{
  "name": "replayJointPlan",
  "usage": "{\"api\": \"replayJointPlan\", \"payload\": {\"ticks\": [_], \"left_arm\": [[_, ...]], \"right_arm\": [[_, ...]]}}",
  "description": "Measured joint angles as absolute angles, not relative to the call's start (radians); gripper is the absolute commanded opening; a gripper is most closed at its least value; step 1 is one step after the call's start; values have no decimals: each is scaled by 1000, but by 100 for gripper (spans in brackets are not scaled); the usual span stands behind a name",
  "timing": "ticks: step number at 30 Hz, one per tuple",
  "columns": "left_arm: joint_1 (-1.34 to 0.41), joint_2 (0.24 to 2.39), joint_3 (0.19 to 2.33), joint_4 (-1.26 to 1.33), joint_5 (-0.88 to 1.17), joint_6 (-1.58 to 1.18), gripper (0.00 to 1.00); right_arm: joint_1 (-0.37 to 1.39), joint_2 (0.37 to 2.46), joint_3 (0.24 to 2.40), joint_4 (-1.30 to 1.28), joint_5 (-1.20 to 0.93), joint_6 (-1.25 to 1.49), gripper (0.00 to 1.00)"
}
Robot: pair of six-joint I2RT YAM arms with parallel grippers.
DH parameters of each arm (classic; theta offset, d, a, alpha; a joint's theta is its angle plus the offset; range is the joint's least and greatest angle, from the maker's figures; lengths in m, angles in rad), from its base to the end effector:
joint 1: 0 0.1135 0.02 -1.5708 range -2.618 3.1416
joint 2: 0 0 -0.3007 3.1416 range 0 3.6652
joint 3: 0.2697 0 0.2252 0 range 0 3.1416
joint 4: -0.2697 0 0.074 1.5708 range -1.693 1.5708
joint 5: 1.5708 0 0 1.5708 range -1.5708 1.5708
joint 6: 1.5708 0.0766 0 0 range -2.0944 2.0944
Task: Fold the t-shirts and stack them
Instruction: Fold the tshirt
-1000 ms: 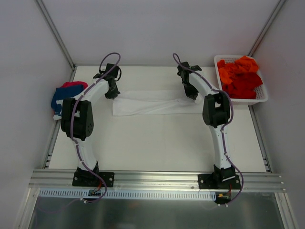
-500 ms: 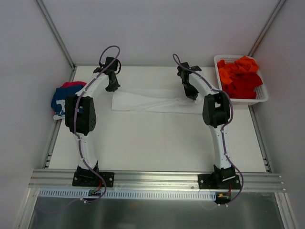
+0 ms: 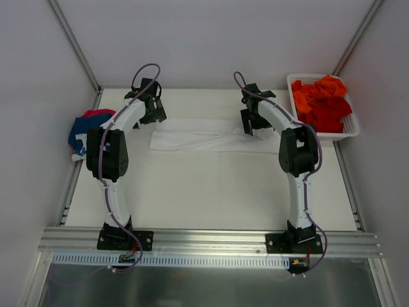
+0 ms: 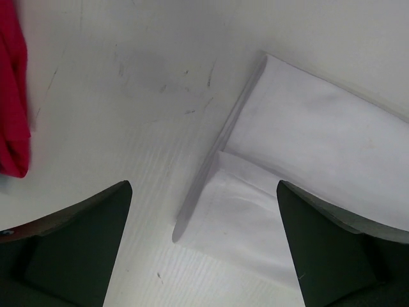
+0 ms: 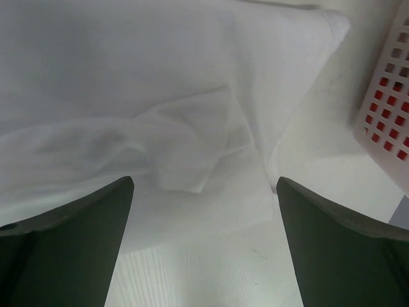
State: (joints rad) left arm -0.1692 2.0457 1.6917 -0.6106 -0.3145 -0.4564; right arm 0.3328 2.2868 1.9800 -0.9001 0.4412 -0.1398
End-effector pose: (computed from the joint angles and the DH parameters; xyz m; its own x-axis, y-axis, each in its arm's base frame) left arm 0.4629 -0.0550 0.2413 -0.7212 -0.3020 -0.6235 -0.3692 0.9291 -0.0229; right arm 0.4770 0.1303 0.1981 -0.8535 -0.4283 -0.2968 -0.2733 0.8529 -0.4448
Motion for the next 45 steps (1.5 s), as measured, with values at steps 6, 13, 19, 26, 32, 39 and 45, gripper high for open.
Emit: {"api": "replayJointPlan", "payload": {"ticks": [6,13,19,26,32,39,45], "left_arm": [[-197,1853,1620,-601,-313,-463,99],[-294,1718,1469,-555,-292,-469,76],[-290,1831,1412,-542,-249,-477,0],[-287,1937,1475,-531,-242,-458,0],[-286,2009,1564,-512,-241,-439,0],[-286,2059,1580,-505,-235,-427,0],[-286,2075,1579,-506,-214,-426,0]], "right_arm": [[360,2029,1853,-817,416,-142,99],[474,1850,1802,-803,437,-120,25],[456,1976,1771,-805,387,-84,0],[437,2120,1760,-800,264,-43,0],[426,2158,1771,-806,216,-26,0],[400,2204,1792,-820,198,-15,0],[391,2220,1819,-835,191,-15,0]]}}
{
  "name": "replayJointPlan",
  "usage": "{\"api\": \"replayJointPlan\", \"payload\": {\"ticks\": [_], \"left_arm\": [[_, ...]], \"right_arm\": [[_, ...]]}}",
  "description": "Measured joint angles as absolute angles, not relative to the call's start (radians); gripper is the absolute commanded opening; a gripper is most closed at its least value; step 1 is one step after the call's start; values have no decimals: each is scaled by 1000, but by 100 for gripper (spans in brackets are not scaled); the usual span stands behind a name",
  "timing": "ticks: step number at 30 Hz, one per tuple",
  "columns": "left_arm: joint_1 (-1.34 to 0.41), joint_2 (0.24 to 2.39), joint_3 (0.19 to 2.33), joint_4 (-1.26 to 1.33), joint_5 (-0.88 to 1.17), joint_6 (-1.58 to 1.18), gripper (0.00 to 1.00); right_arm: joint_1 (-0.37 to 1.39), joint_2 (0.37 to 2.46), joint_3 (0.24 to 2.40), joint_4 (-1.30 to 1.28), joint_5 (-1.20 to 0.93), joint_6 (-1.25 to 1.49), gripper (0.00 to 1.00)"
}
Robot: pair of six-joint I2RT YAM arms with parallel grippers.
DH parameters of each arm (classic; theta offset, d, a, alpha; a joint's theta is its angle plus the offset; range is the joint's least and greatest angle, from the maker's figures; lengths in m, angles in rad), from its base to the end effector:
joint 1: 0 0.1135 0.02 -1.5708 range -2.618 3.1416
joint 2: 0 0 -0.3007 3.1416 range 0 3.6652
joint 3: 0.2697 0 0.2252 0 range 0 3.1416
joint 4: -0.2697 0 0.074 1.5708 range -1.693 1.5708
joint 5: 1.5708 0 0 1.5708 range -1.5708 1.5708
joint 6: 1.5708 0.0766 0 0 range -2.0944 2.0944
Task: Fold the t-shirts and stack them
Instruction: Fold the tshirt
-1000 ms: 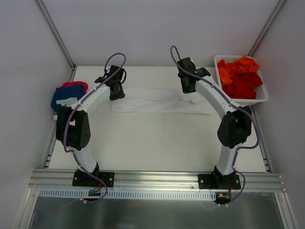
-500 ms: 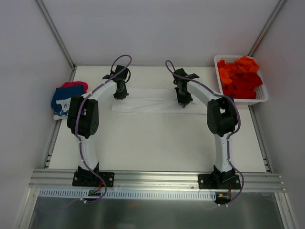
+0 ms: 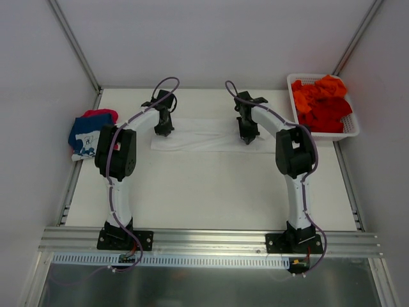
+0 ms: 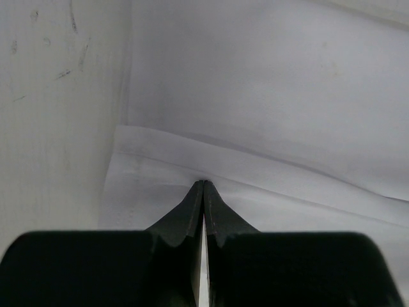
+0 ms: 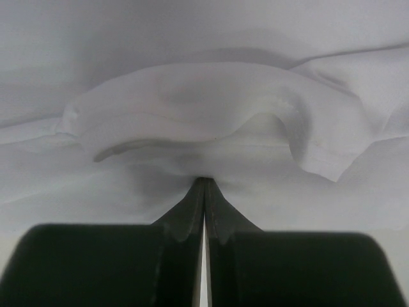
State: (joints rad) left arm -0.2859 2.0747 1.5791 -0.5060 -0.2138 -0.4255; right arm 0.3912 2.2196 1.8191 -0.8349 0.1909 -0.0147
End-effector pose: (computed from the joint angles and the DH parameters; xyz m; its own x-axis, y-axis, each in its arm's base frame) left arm 0.4506 -0.1155 0.2010 -0.8046 -0.1839 -0.5647 -0.1825 0.9814 -0.0597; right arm 0.4438 0.1673 0.1828 -0.8682 -0.3737 -0.3265 -0.3294 0.9261 -0.1840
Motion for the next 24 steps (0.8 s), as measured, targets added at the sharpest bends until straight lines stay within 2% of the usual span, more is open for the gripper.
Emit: {"api": "replayJointPlan", "payload": {"ticks": [6,13,18,24], "left_arm": [[-286,2061,1488,-472,-191,-447,0],[-306,1921,1293,-461,-191,-498,0],[-388,1835,1175,-454,-218,-550,0],[-567,1699,997,-430,-247,-647,0]], "right_arm": [[388,2275,1891,-867,175,-15,1],[384,2321,1978,-889,150,-15,0],[382,2361,2054,-919,140,-15,1],[373,2421,2162,-954,124,-16,0]]}}
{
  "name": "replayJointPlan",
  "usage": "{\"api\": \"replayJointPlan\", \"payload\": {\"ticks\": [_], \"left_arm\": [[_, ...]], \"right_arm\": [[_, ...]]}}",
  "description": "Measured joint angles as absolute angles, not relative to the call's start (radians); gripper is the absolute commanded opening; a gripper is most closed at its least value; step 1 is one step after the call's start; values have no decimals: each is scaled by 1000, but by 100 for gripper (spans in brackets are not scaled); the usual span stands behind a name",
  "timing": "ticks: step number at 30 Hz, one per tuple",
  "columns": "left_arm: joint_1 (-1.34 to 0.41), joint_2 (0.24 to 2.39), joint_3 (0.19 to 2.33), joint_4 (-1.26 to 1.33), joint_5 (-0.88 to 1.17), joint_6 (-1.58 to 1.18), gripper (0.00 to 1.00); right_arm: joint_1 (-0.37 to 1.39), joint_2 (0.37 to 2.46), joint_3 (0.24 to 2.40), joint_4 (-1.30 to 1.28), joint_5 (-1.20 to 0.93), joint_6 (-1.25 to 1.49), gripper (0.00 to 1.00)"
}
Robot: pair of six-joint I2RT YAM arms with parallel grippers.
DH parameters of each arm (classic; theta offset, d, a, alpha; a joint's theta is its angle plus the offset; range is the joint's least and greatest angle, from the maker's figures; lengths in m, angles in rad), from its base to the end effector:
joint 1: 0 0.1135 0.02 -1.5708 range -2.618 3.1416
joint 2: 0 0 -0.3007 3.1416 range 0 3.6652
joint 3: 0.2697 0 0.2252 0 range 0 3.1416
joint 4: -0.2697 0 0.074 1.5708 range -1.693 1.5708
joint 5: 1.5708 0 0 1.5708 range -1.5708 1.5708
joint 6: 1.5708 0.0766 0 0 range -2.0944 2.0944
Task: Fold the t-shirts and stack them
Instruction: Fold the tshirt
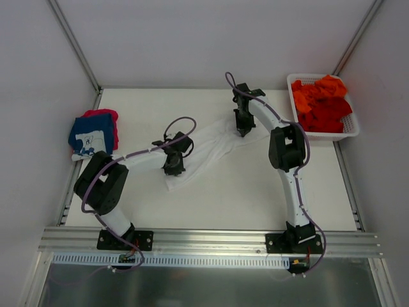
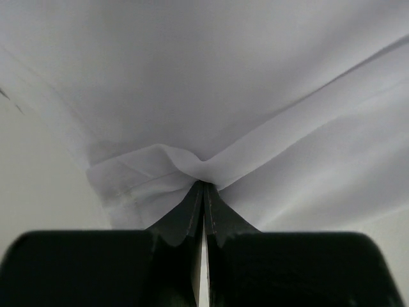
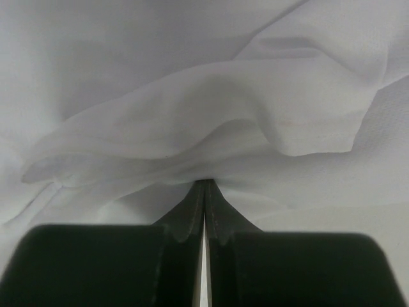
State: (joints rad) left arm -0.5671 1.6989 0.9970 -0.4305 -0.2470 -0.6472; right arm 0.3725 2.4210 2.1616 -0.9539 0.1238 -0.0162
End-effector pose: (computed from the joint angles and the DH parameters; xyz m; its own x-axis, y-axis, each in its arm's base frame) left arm 0.2849 -0.1592 0.1832 -0.8706 -0.1387 -0.4721 -0.1147 0.9902 -0.0793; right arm 0.4912 0.1818 0.1737 -0.8672 -0.3561 -0.3480 -0.3350 0.9344 -0.1213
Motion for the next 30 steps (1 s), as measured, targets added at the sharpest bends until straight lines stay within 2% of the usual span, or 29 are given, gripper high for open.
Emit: {"api": "replayJointPlan", "payload": {"ticks": [9,16,22,30], "left_arm": [[-912,1499,776,-405,-267,-909,0],[-1144,1470,752,-406,-271,-1090,0],[-1334,1550,868,-484,-270,-1165,0],[-1486,1728,1085,-511,-266,-1191,0]], "right_arm": [[365,2426,2161,-974,93,-44,0],[369,2418,2141,-986,89,-79,0],[369,2401,2113,-977,84,-94,1],[369,2339,2004,-960,85,-127,1]]}}
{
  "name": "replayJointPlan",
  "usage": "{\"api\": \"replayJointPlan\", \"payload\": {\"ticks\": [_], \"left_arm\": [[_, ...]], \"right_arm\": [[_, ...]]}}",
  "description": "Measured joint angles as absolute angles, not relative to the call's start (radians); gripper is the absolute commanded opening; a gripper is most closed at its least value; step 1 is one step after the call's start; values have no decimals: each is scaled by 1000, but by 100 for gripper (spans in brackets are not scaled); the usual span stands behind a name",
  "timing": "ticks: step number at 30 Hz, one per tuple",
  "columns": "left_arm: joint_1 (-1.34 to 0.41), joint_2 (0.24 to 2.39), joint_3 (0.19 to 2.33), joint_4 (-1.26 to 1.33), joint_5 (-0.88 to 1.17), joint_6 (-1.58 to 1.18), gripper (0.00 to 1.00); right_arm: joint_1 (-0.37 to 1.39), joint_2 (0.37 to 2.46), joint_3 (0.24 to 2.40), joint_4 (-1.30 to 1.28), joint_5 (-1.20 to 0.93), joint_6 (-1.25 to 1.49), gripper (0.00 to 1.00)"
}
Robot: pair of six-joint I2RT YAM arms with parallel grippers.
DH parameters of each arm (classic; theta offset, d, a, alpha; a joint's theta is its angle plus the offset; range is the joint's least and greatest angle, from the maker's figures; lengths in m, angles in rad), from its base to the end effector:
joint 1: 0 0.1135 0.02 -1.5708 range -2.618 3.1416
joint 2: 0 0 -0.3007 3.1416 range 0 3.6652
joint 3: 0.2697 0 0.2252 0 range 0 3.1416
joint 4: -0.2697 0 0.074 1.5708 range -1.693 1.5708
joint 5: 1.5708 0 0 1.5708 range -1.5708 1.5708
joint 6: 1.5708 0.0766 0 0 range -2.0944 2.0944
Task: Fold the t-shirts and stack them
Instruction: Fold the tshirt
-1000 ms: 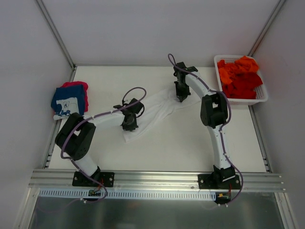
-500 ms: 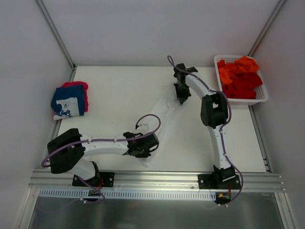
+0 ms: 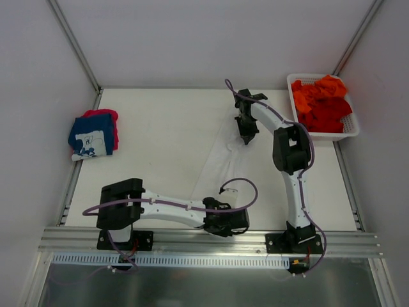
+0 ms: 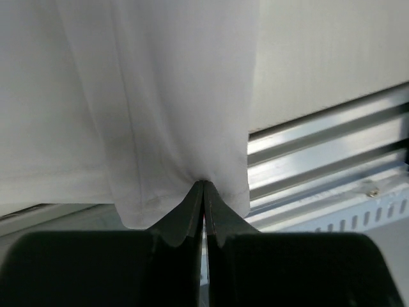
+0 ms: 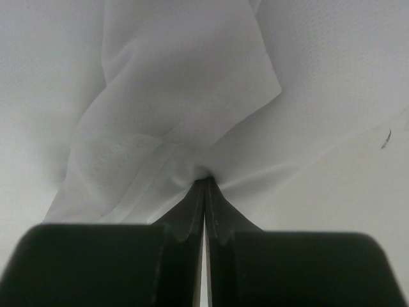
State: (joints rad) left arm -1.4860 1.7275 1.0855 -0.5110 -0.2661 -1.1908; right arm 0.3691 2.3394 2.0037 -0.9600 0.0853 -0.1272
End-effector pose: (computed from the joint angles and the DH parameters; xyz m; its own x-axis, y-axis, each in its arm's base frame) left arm 0.0486 -0.3338 0.1934 -0.9131 0.1632 -0.3737 0.2814 0.9155 -0.2877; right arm 0.4636 0.1723 0.1701 -0.8475 -0.4633 -0.2590 -0.4490 0.8860 -0.1158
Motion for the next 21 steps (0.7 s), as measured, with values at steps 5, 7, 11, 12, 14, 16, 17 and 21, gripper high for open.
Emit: {"api": "replayJointPlan", "payload": {"ticks": [5,7,11,12,14,16,17,21], "left_arm": [[-1565,1816,1230,-525,-271,-1184,0],[-1591,1827,1271,-535,-280,-1177,0],[-1619,1820,1309,-561,-313,-1168,0],[-1620,1814,1309,-577,-326,-1168,0],[-1619,1796,1308,-619,-360,-1170,0],[-1615,1766,1303,-664,-403,-1175,0],[-1613,1749,1298,-685,-425,-1177,0],[-1566,1689,1258,-750,-482,-1195,0]], "right_arm": [[369,2273,1895,-923,98,-150,0],[369,2241,1851,-906,97,-155,0],[369,2183,1815,-888,85,-162,4],[369,2168,1815,-881,81,-162,7],[369,2136,1815,-869,67,-161,17],[369,2104,1815,-857,54,-165,19],[369,2091,1816,-852,48,-165,19],[369,2089,1874,-862,37,-165,17]]}}
